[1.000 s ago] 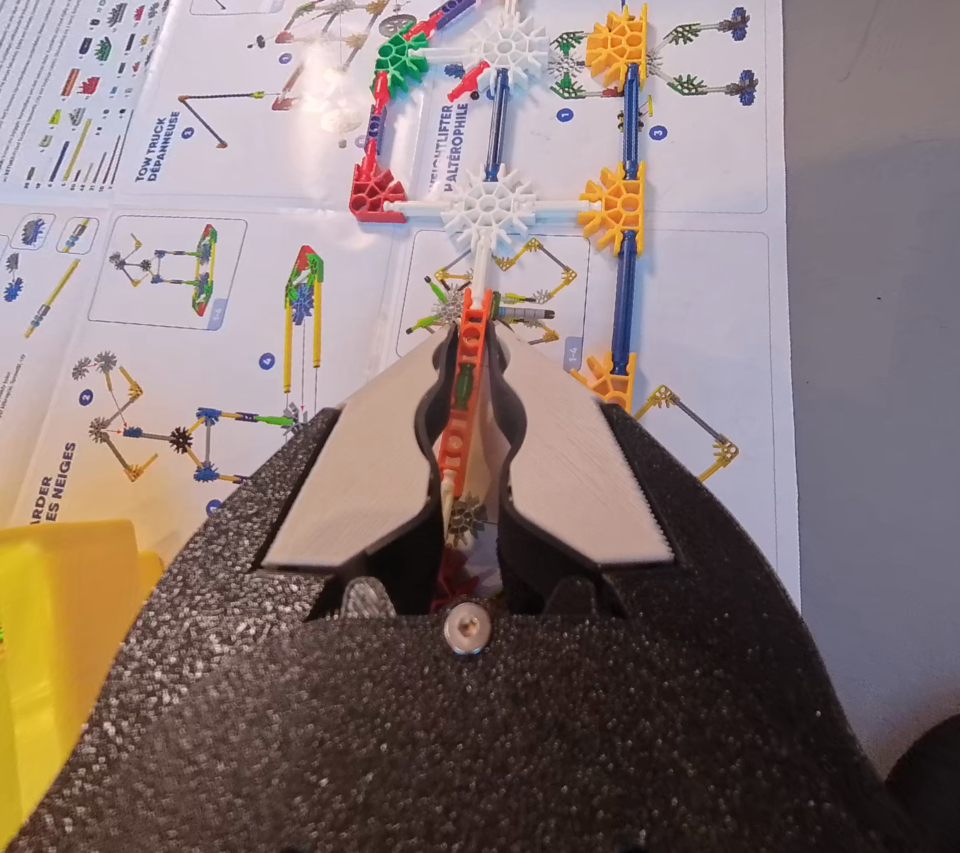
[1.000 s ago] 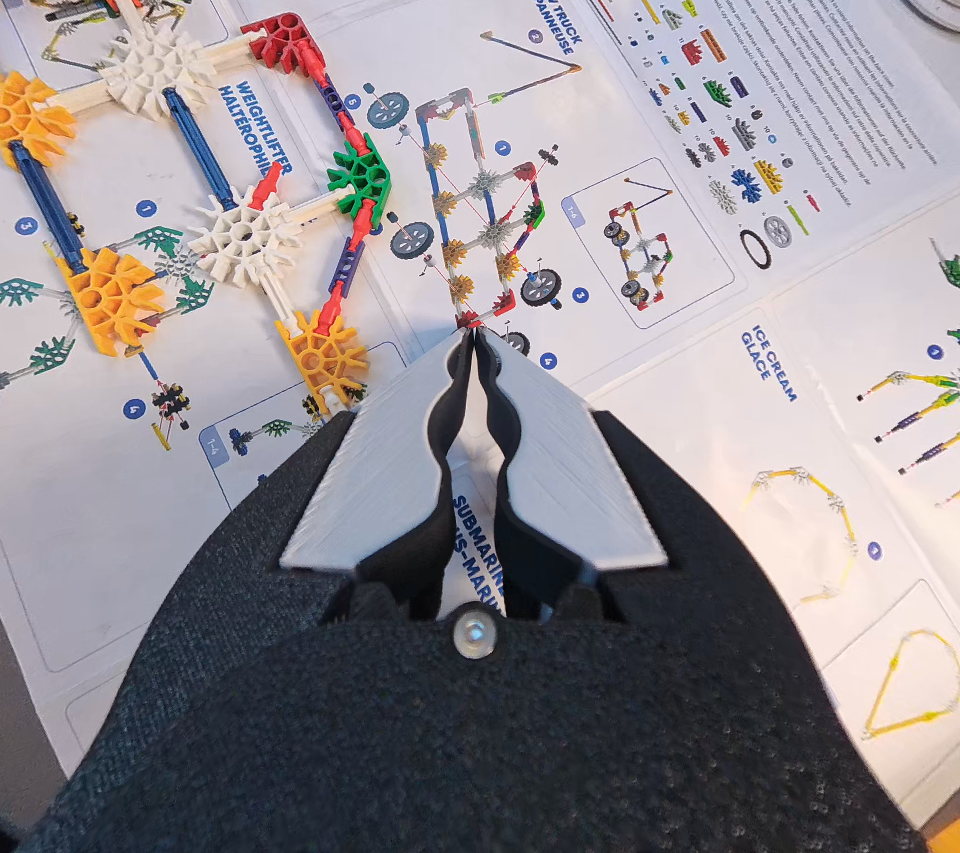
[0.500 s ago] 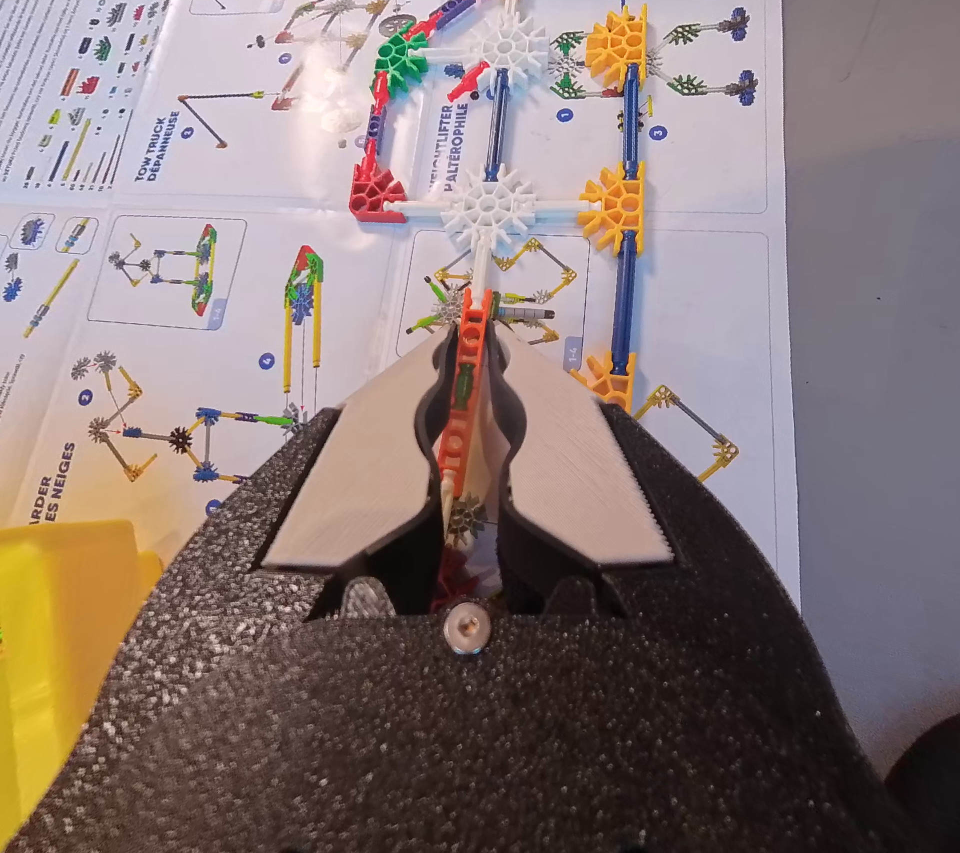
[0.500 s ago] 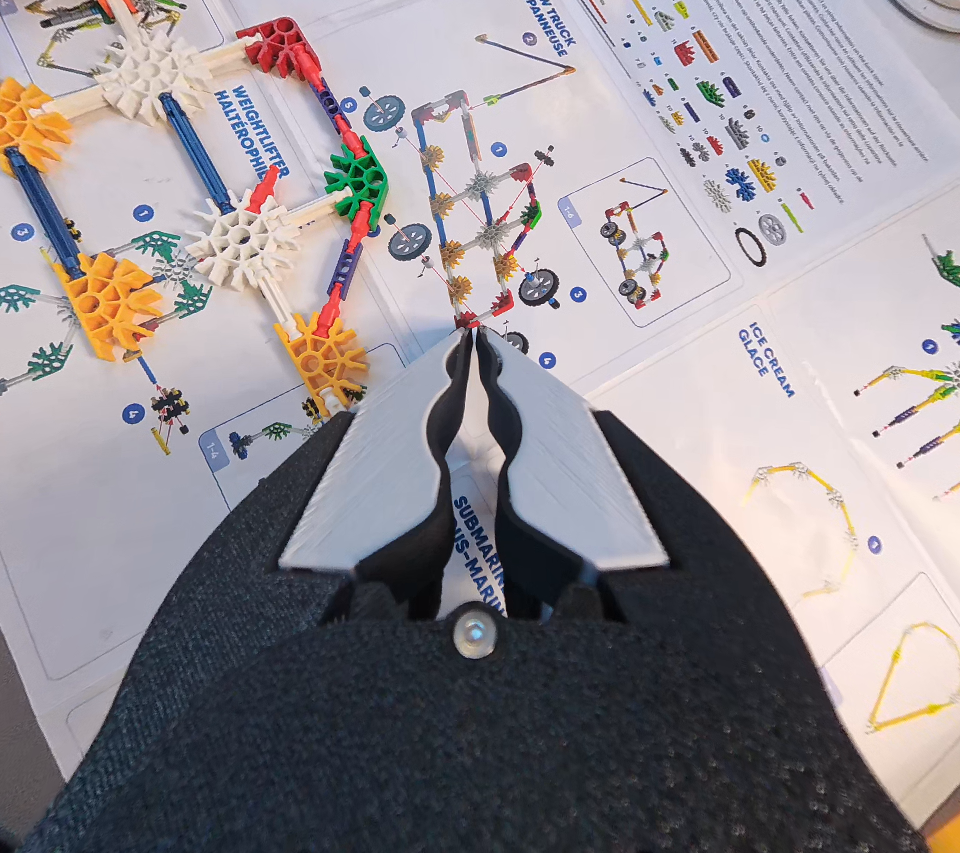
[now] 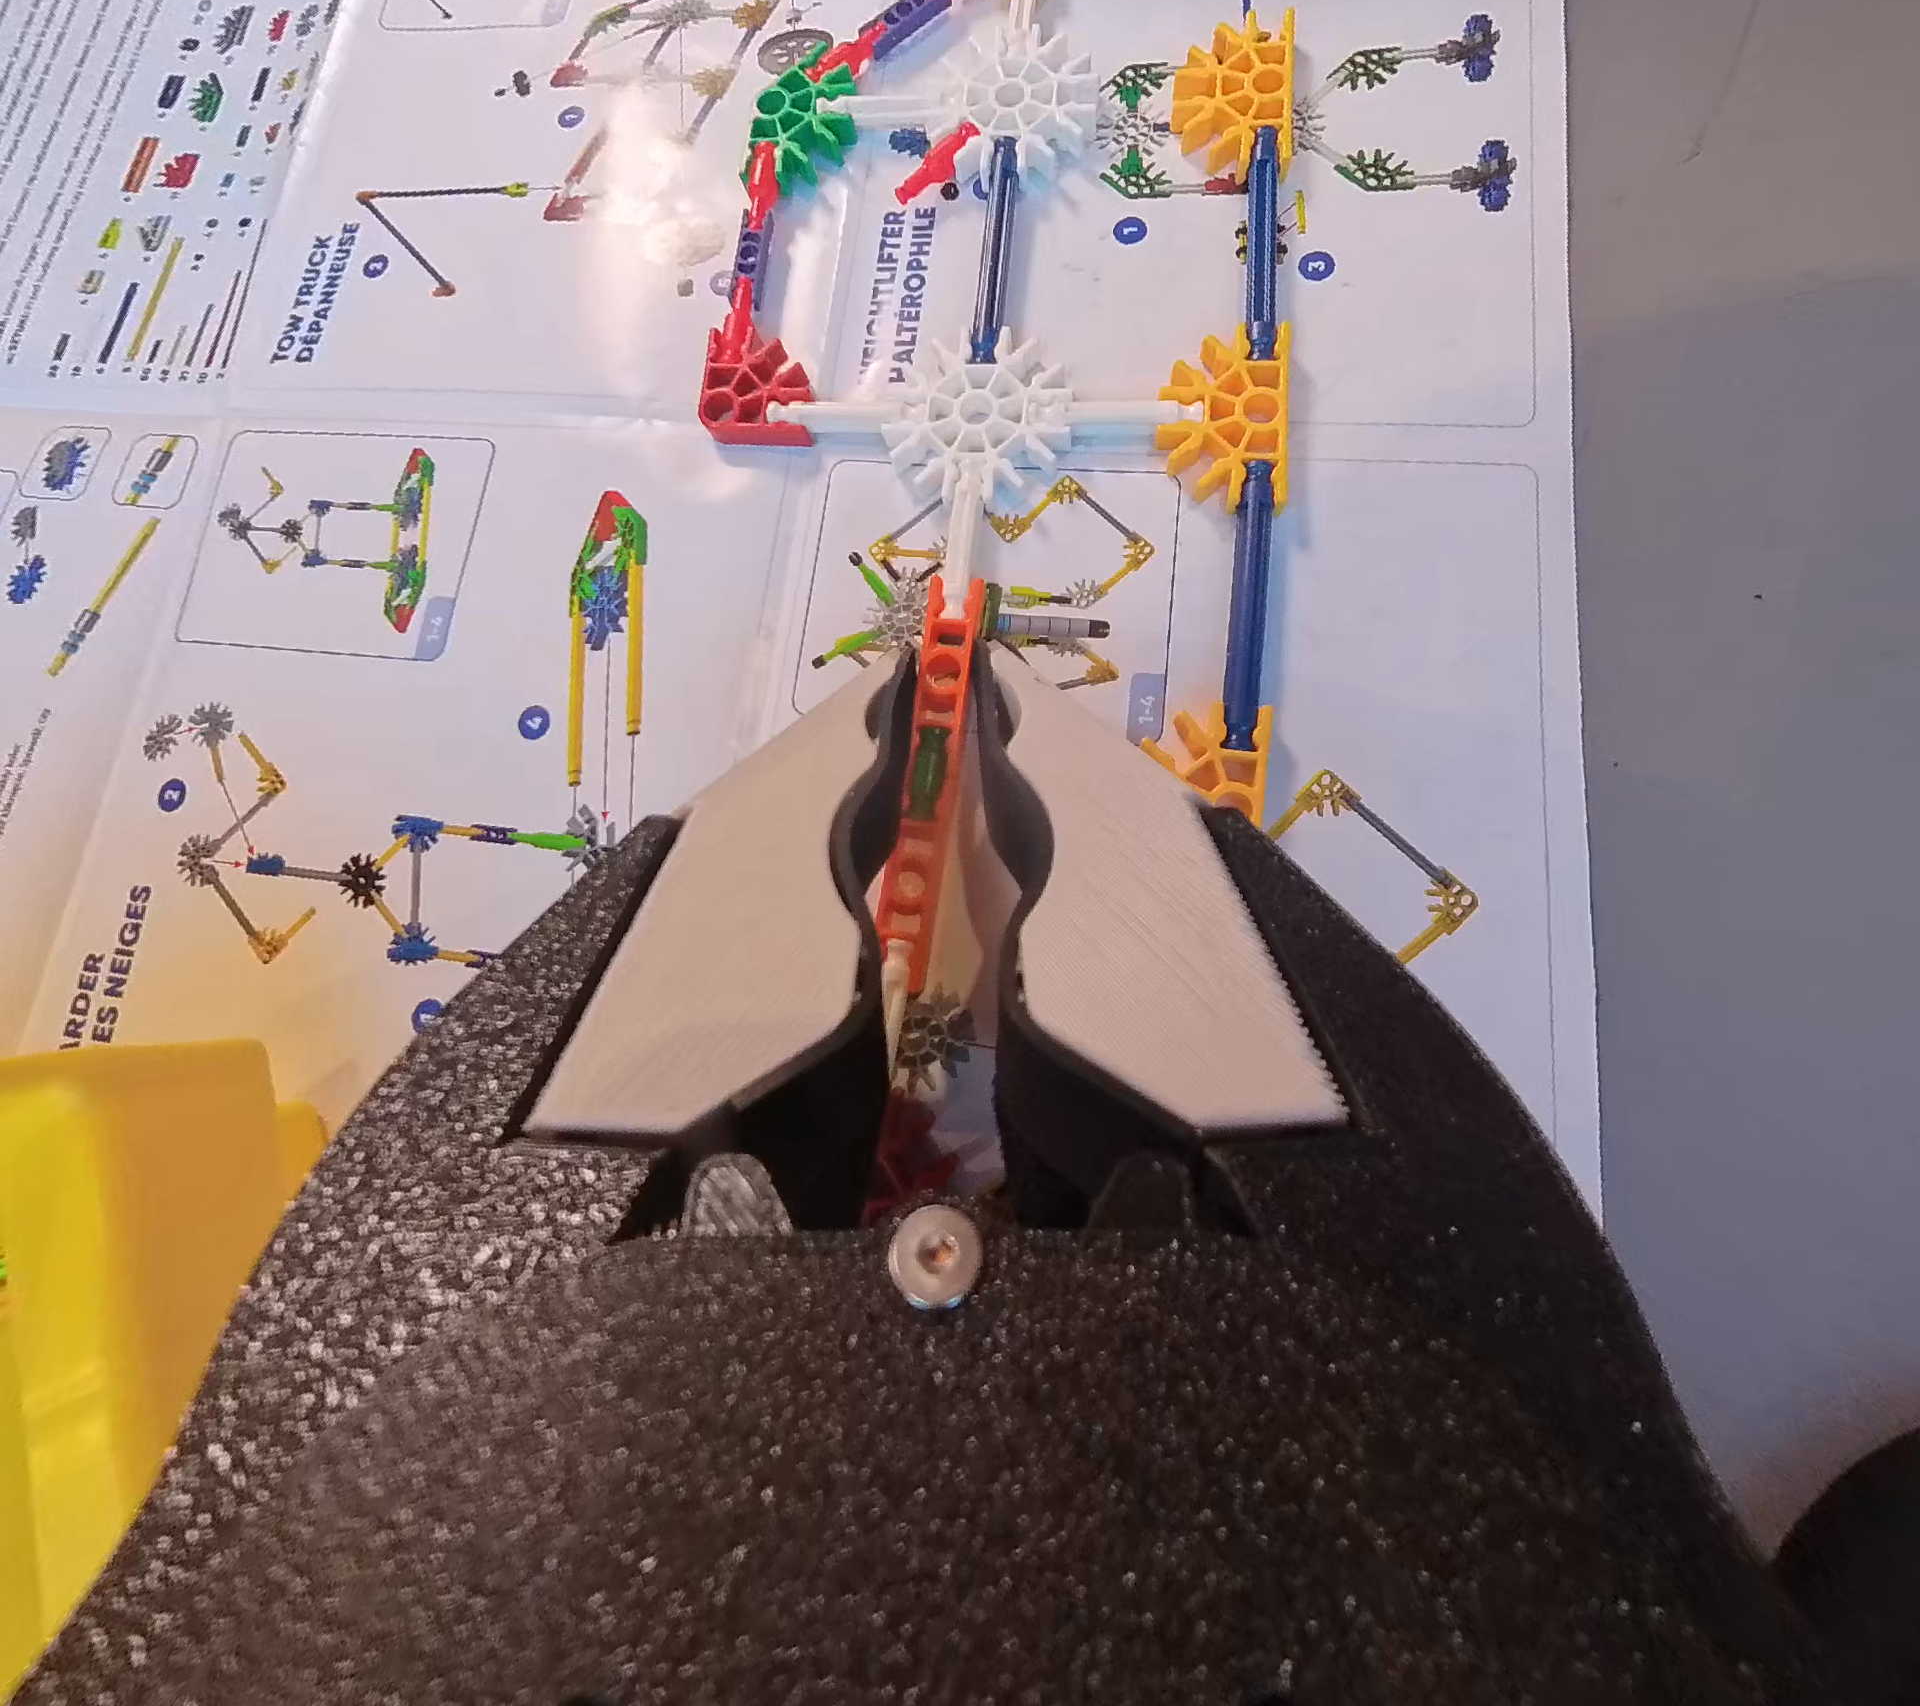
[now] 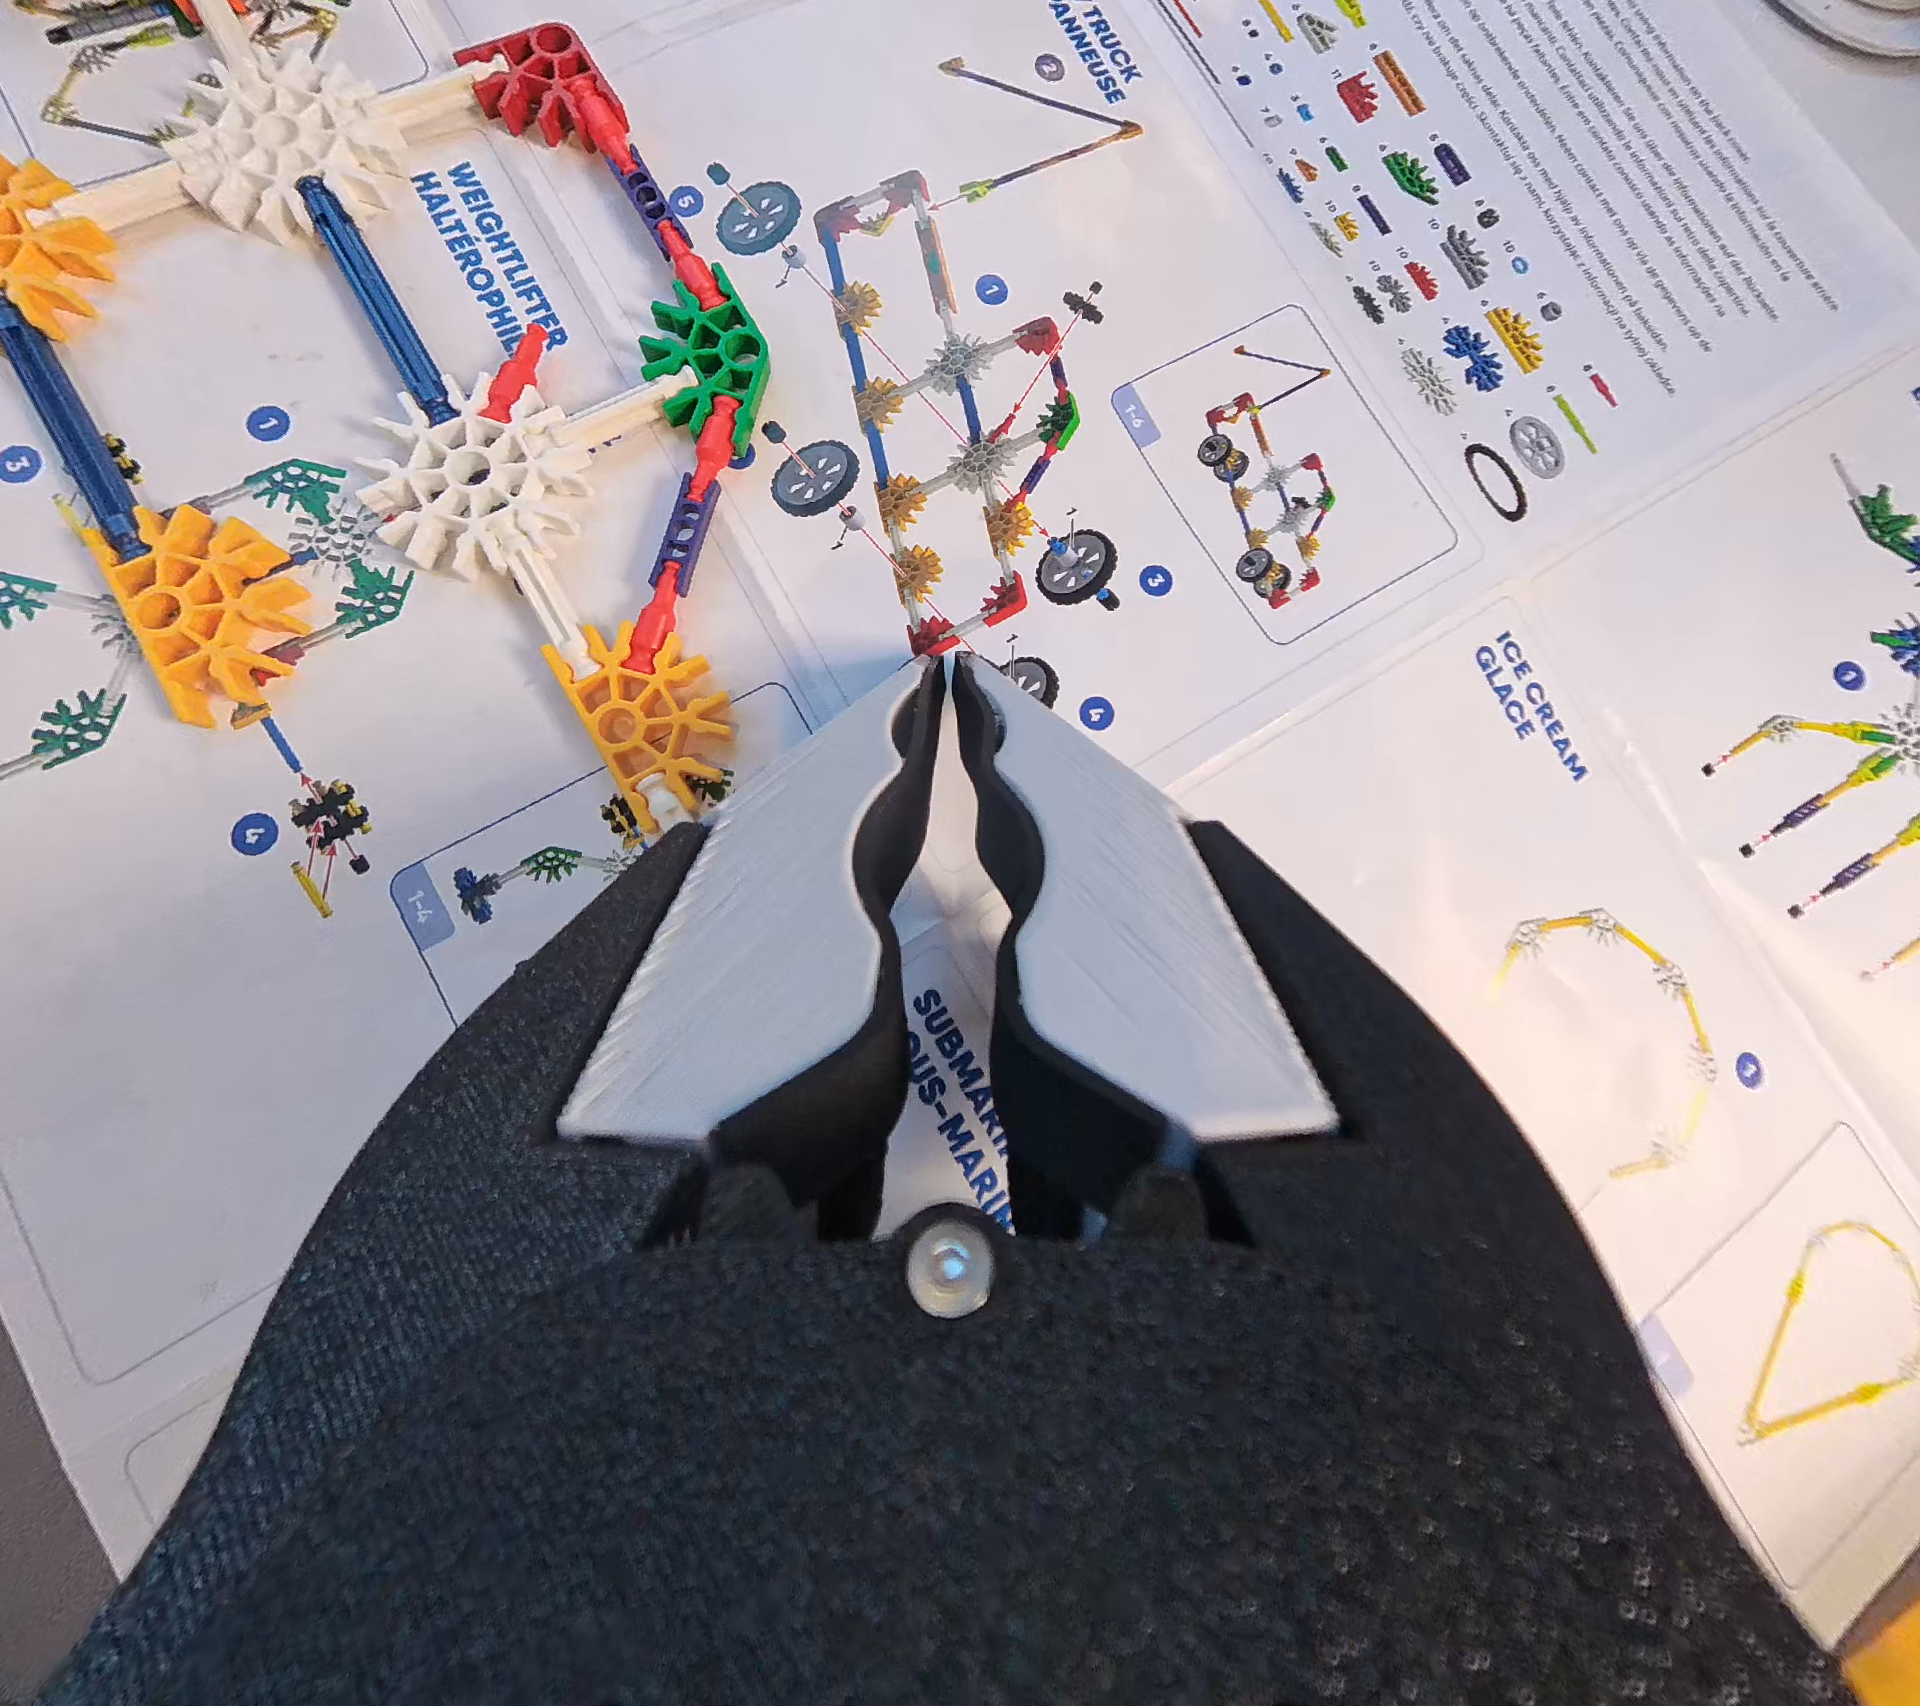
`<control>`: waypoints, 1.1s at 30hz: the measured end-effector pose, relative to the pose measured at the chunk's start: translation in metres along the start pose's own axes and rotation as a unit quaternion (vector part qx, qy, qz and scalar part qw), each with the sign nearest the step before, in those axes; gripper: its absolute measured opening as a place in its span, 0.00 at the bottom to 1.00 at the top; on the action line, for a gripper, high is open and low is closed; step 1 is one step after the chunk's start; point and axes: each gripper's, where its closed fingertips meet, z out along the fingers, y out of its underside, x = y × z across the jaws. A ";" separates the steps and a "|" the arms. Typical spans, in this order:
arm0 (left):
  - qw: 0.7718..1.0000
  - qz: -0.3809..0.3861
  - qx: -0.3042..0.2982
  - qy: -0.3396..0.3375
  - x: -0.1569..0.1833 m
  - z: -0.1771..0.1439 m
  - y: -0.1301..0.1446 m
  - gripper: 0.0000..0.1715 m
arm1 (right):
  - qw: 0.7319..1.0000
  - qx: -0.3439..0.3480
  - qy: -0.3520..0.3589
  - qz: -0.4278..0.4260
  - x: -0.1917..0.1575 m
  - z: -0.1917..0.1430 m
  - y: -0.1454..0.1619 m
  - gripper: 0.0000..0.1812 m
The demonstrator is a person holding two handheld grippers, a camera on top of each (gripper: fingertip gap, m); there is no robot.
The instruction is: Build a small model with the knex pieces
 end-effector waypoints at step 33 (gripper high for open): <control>1.000 0.000 0.000 0.000 0.001 0.000 0.000 0.05 | 0.968 0.207 0.091 0.111 0.054 -0.069 -0.045 0.10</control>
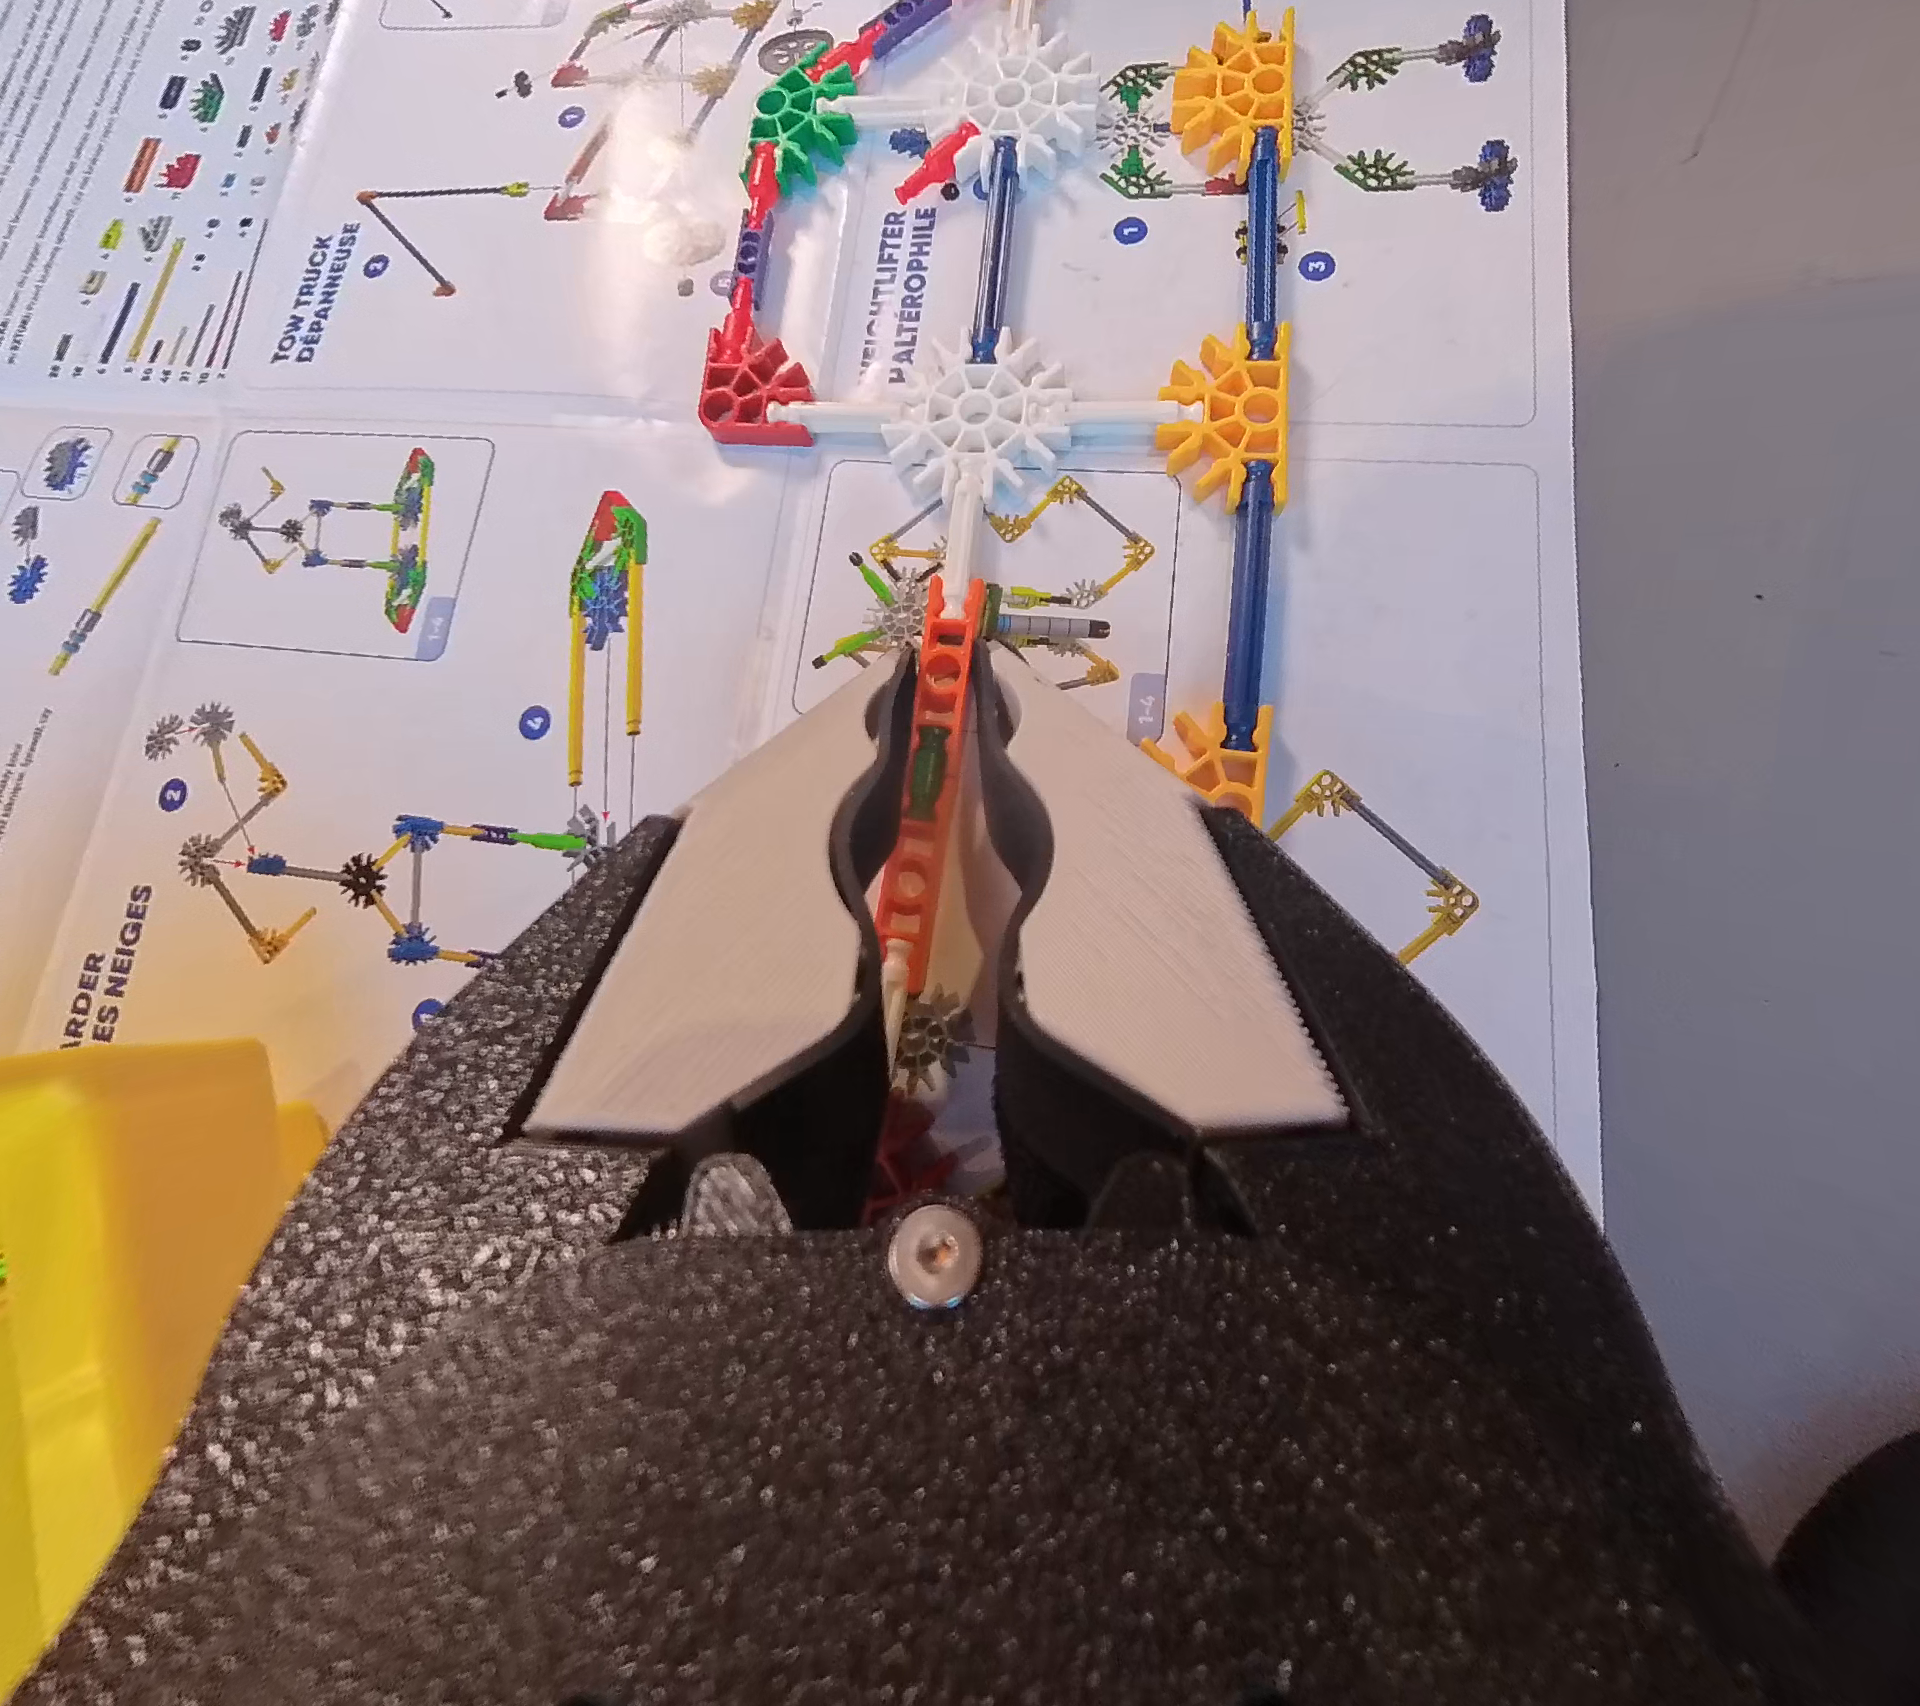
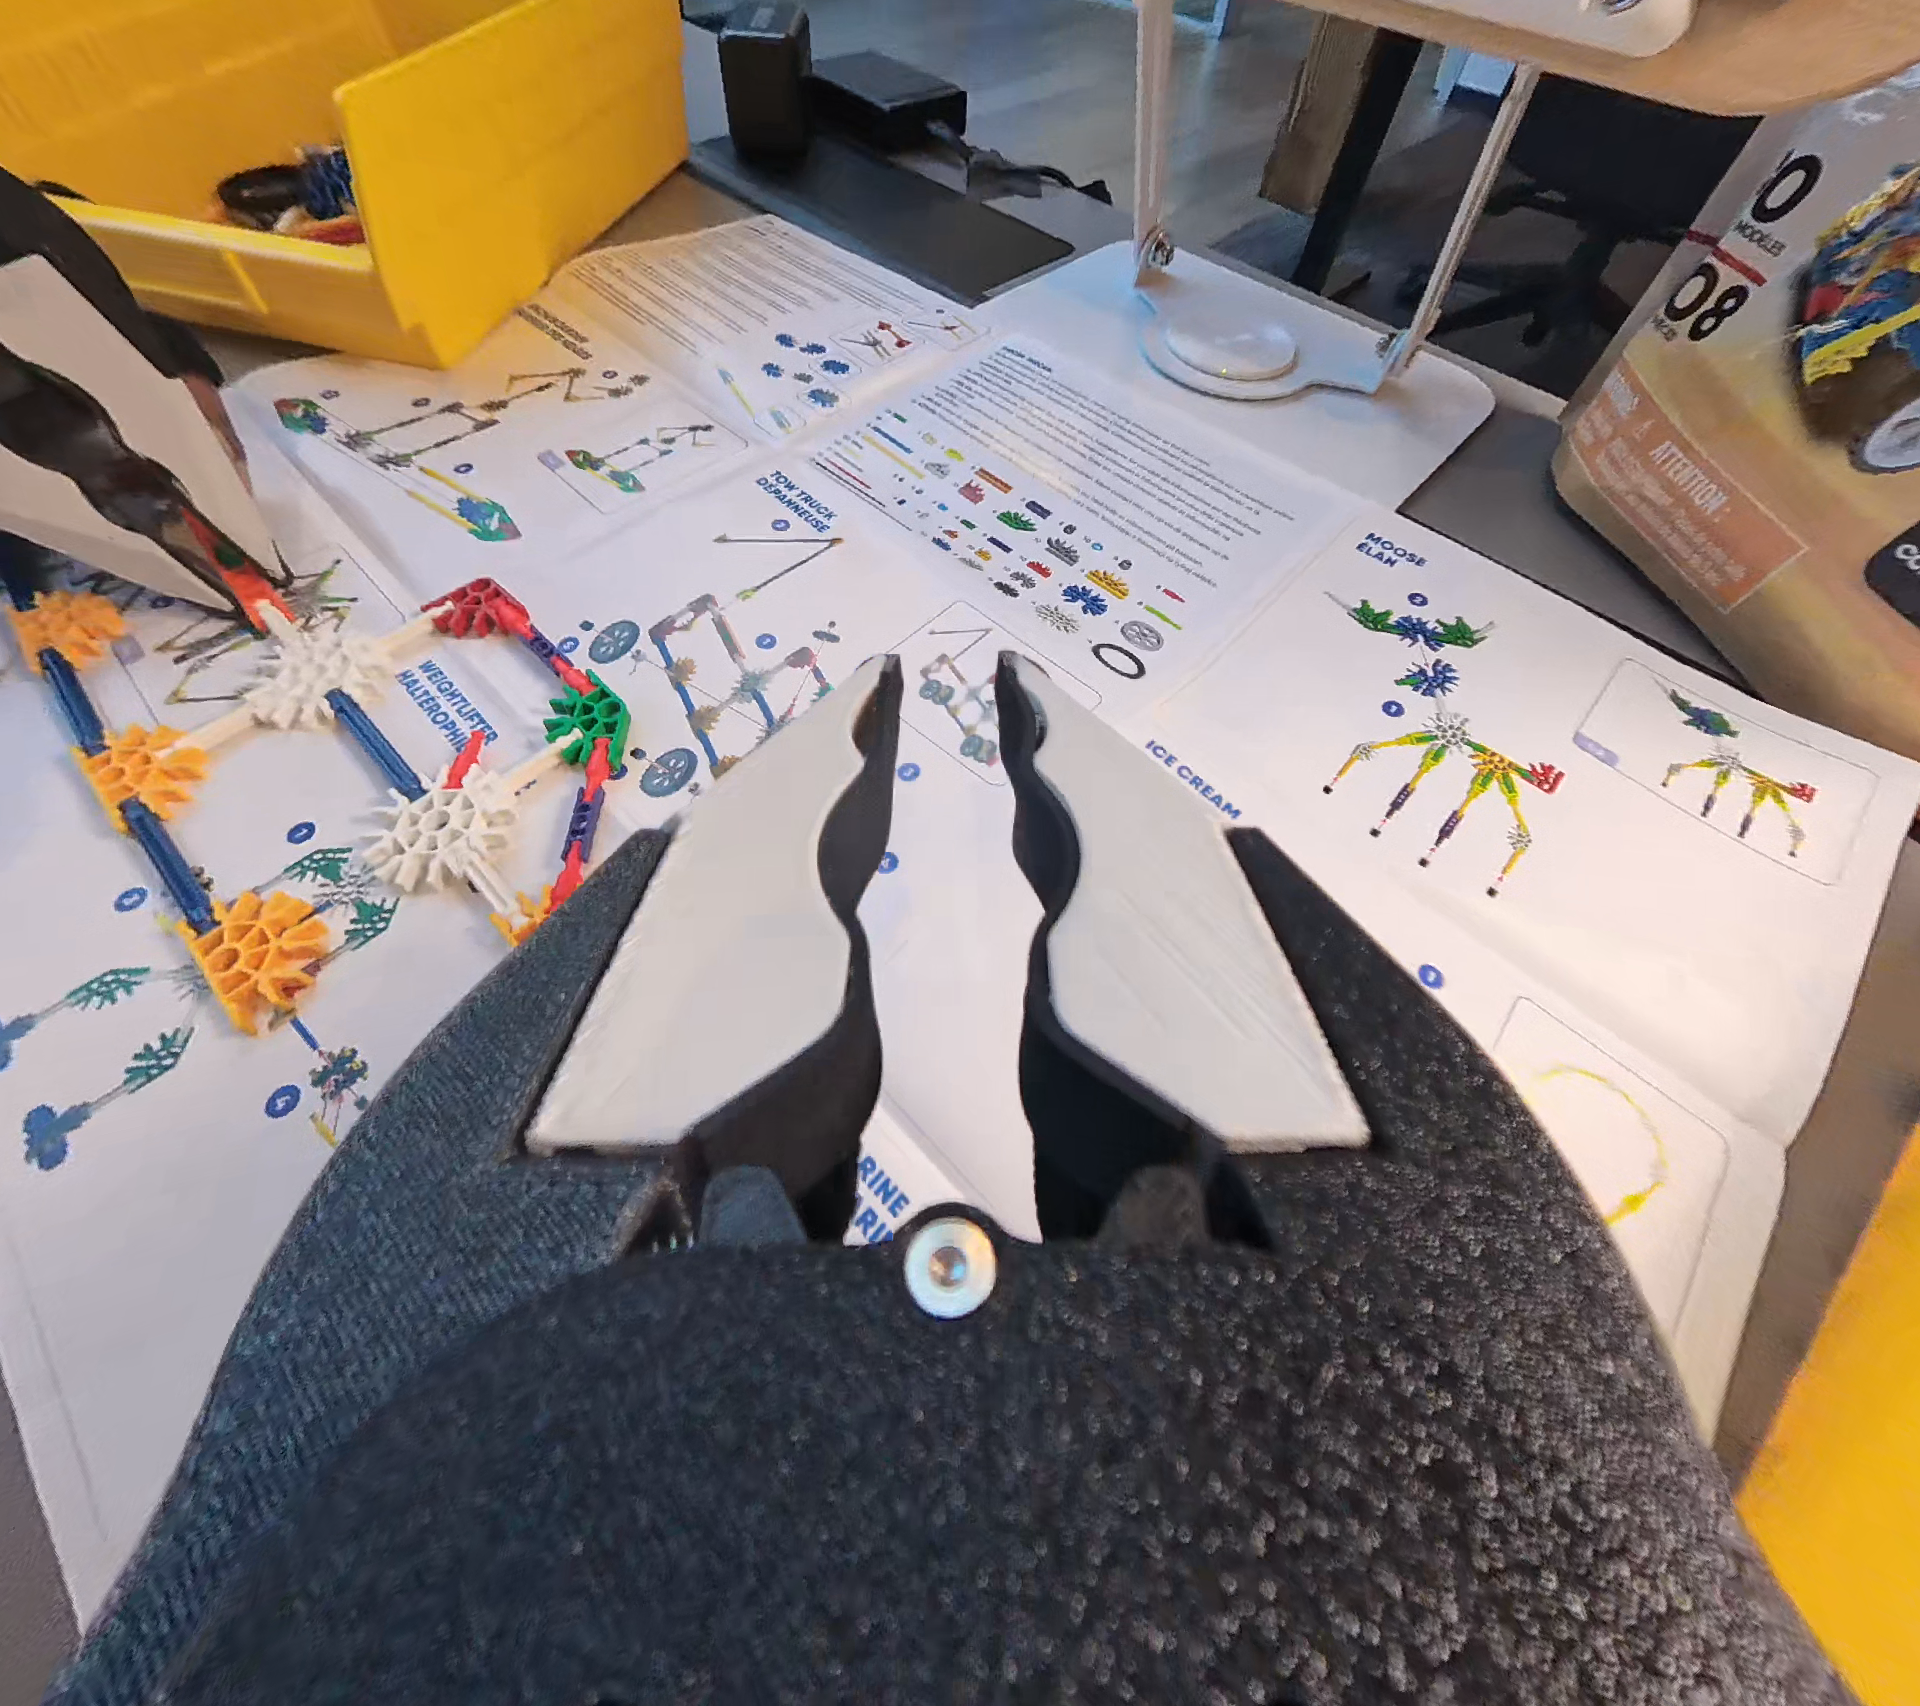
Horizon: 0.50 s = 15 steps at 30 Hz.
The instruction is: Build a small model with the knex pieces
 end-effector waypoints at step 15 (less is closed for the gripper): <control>0.999 0.030 -0.002 -0.015 0.000 0.000 -0.001 0.05 | 0.998 -0.028 -0.001 -0.055 -0.012 0.009 0.013 0.09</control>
